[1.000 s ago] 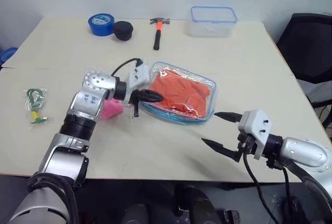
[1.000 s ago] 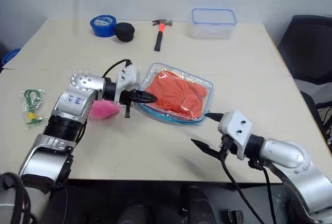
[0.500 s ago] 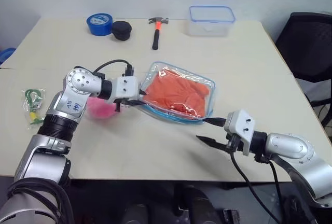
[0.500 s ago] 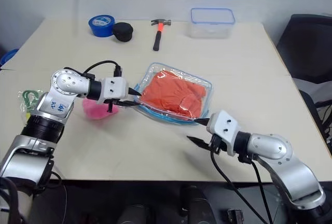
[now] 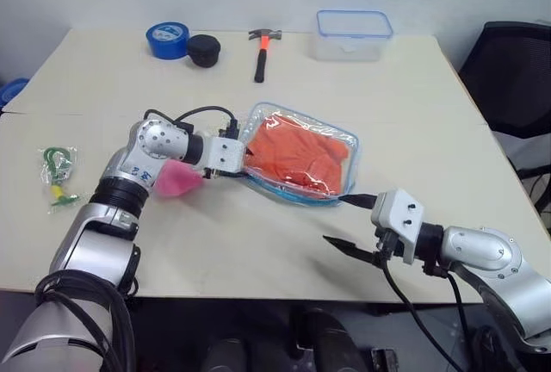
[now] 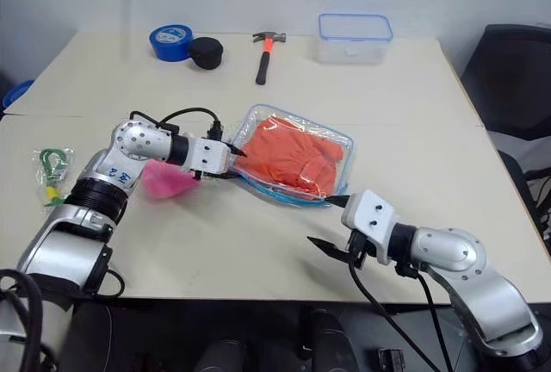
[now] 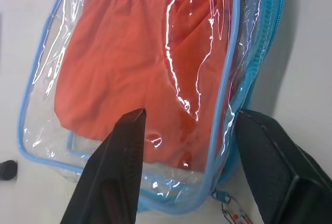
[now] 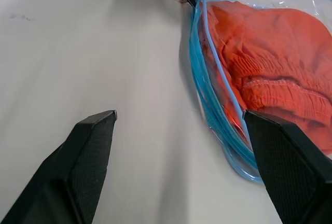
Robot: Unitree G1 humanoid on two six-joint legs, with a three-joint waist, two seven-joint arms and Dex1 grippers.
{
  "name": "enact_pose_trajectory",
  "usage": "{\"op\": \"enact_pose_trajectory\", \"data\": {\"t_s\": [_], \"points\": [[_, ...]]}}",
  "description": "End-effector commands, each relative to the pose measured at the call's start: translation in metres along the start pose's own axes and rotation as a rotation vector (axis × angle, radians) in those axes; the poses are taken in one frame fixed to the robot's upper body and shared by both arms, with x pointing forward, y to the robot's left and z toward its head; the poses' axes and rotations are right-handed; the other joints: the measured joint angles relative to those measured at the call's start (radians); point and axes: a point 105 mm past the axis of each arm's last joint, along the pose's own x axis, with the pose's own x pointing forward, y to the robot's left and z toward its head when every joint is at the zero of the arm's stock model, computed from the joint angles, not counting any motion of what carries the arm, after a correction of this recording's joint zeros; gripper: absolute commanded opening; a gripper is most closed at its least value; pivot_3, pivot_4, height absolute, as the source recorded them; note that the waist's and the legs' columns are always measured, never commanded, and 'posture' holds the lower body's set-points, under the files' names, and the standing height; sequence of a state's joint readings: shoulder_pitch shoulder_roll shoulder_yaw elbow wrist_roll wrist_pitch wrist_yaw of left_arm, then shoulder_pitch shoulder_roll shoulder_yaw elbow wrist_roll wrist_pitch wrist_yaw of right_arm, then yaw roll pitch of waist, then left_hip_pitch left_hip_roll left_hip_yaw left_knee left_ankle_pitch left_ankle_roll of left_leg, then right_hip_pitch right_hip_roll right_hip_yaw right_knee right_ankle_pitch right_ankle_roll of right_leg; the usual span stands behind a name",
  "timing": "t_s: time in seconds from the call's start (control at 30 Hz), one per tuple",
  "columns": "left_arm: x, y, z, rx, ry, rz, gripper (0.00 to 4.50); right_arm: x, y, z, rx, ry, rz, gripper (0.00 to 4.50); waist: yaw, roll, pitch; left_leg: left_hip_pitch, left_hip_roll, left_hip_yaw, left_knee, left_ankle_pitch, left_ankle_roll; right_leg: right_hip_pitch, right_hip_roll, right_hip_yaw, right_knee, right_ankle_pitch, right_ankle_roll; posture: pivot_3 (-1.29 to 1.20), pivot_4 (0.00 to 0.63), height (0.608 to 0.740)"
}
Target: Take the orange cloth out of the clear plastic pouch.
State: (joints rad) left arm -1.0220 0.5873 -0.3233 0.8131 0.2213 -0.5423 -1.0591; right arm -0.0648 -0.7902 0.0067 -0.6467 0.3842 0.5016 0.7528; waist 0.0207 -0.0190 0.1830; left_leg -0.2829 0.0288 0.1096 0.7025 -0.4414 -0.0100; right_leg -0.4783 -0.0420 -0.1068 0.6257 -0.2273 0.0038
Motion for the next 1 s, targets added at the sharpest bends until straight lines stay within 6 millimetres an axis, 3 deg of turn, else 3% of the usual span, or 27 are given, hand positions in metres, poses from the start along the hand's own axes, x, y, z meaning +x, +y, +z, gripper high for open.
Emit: {"op": "enact_pose_trajectory", "data": {"t_s": [0.03, 0.17, 0.3, 0.47, 0.67, 0.73, 0.8, 1.0], "points": [[-0.003, 0.011, 0.008, 0.023, -0.025, 0.018, 1.26, -0.006, -0.004, 0.012, -0.058, -0.026, -0.026, 4.11, 0.001, 0.0, 0.0, 0.0, 0.0, 0.0, 0.0, 0.0, 0.0, 0.0, 0.0, 0.0, 0.0, 0.0, 0.0, 0.0, 0.15, 0.74], [-0.003, 0.009, 0.016, -0.065, -0.099, -0.021, 0.01, -0.007, -0.004, 0.012, -0.065, -0.022, -0.026, 4.11, 0.002, 0.0, 0.0, 0.0, 0.0, 0.0, 0.0, 0.0, 0.0, 0.0, 0.001, -0.001, 0.0, 0.0, 0.0, 0.0, 0.15, 0.74], [-0.009, 0.017, 0.038, -0.276, -0.245, -0.043, 0.01, -0.006, -0.004, 0.012, -0.078, -0.018, -0.014, 4.11, 0.002, 0.0, 0.0, -0.001, -0.001, -0.001, 0.0, 0.0, 0.0, 0.0, 0.003, -0.001, 0.0, 0.0, 0.0, 0.0, 0.15, 0.74], [-0.018, 0.033, 0.055, -0.422, -0.326, 0.014, 0.0, 0.006, -0.008, 0.014, -0.134, -0.026, 0.012, 2.5, -0.002, 0.0, 0.0, 0.0, 0.0, -0.001, 0.0, 0.0, 0.0, 0.001, 0.002, 0.0, 0.0, 0.0, 0.0, 0.0, 0.15, 0.74], [-0.015, 0.028, 0.057, -0.451, -0.319, 0.039, 0.0, 0.038, -0.031, 0.017, -0.301, -0.006, -0.032, 0.49, -0.016, 0.0, 0.0, 0.0, 0.0, -0.001, 0.0, 0.0, 0.0, 0.0, 0.0, 0.001, 0.001, 0.0, 0.0, 0.0, 0.15, 0.74], [-0.012, 0.025, 0.059, -0.458, -0.324, 0.047, 0.0, 0.051, -0.039, 0.014, -0.377, 0.016, -0.041, 0.56, -0.021, 0.0, 0.0, 0.001, 0.0, -0.001, 0.0, 0.001, 0.0, 0.0, 0.0, 0.001, 0.001, 0.0, 0.0, 0.0, 0.15, 0.74], [-0.01, 0.022, 0.062, -0.454, -0.326, 0.048, 0.0, 0.06, -0.044, 0.011, -0.41, 0.029, -0.041, 1.01, -0.022, 0.0, 0.0, 0.001, 0.0, -0.001, 0.001, 0.001, -0.001, -0.001, 0.0, 0.0, 0.001, 0.0, 0.0, 0.0, 0.15, 0.74], [-0.011, 0.02, 0.066, -0.456, -0.33, 0.074, 0.0, 0.075, -0.049, -0.002, -0.508, 0.073, -0.029, 3.13, -0.021, 0.0, 0.0, 0.0, 0.001, -0.003, 0.002, 0.001, -0.001, -0.002, -0.002, -0.001, 0.001, 0.0, 0.0, 0.0, 0.15, 0.74]]}}
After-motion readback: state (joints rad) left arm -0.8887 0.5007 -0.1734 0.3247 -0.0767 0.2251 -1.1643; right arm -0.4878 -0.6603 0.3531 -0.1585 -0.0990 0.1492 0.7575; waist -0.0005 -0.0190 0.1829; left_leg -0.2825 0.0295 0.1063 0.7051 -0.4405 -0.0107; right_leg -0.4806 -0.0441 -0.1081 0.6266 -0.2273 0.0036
